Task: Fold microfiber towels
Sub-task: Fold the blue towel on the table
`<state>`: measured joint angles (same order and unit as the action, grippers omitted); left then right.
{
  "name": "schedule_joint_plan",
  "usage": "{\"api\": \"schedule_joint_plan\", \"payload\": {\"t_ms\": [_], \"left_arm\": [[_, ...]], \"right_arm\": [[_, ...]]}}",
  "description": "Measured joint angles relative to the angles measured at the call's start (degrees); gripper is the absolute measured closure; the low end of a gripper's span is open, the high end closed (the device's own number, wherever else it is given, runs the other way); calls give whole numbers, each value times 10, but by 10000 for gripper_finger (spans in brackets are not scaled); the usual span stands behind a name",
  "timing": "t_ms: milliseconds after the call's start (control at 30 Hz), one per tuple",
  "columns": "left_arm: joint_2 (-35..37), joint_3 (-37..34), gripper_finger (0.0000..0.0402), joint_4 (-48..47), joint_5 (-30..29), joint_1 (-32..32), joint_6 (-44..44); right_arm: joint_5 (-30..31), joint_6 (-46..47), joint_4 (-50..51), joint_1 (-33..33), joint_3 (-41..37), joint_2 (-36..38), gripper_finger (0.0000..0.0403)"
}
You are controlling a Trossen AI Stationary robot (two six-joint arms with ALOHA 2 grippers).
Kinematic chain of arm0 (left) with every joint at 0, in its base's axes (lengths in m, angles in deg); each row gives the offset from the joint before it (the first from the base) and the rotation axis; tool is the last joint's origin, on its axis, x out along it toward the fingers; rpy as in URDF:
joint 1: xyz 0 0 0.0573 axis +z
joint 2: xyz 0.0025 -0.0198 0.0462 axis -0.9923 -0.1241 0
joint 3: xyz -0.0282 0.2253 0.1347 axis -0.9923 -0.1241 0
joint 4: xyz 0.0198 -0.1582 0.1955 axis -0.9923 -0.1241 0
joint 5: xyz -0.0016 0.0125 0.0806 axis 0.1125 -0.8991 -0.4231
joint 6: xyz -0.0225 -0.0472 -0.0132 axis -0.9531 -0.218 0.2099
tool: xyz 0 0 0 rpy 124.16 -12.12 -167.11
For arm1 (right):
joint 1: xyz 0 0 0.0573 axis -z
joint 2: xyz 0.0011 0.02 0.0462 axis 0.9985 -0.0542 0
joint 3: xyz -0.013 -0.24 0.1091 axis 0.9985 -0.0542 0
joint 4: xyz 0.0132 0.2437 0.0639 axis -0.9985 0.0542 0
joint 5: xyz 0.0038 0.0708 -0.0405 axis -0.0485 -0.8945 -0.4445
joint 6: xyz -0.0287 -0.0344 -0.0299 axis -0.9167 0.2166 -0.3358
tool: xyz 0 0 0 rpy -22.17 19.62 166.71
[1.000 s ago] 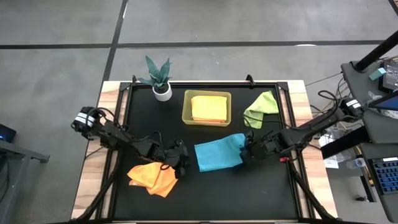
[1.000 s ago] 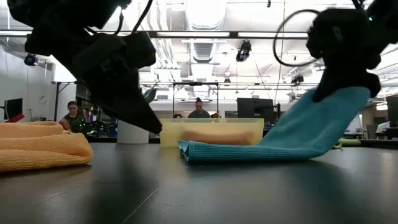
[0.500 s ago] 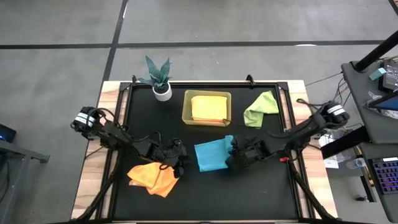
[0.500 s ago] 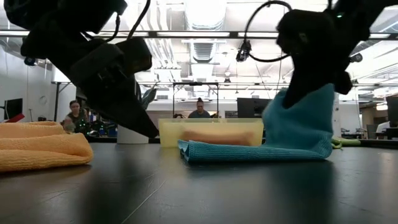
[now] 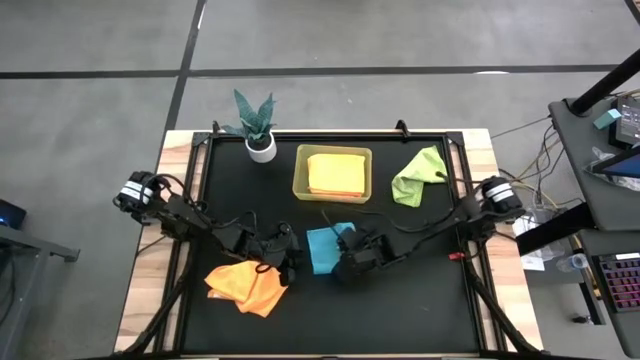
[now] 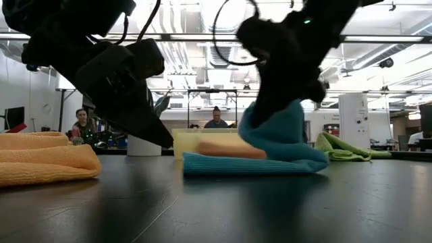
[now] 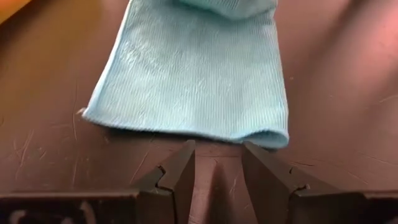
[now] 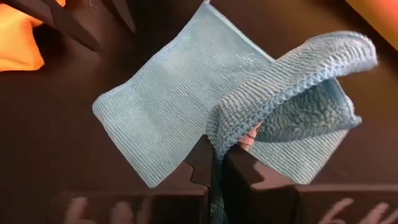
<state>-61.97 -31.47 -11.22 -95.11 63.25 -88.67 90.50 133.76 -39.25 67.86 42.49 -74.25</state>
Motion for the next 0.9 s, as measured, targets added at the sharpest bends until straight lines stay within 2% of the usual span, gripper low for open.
{"api": "schedule_joint_plan", "payload": {"t_ms": [233,433,700,900], "left_arm": [[0,0,285,8,-1,0,7],[-15,-1,285,7,-2,0,7],[-86,9,286,24,-16,6,-8],[-89,9,286,35,-15,6,-8]], "right_arm": [[0,-24,4,12,50,-51,377],[2,-32,-7,25,62,-58,327],[1,-76,-69,31,61,-58,250],[-6,-121,-64,29,65,-50,213]]}}
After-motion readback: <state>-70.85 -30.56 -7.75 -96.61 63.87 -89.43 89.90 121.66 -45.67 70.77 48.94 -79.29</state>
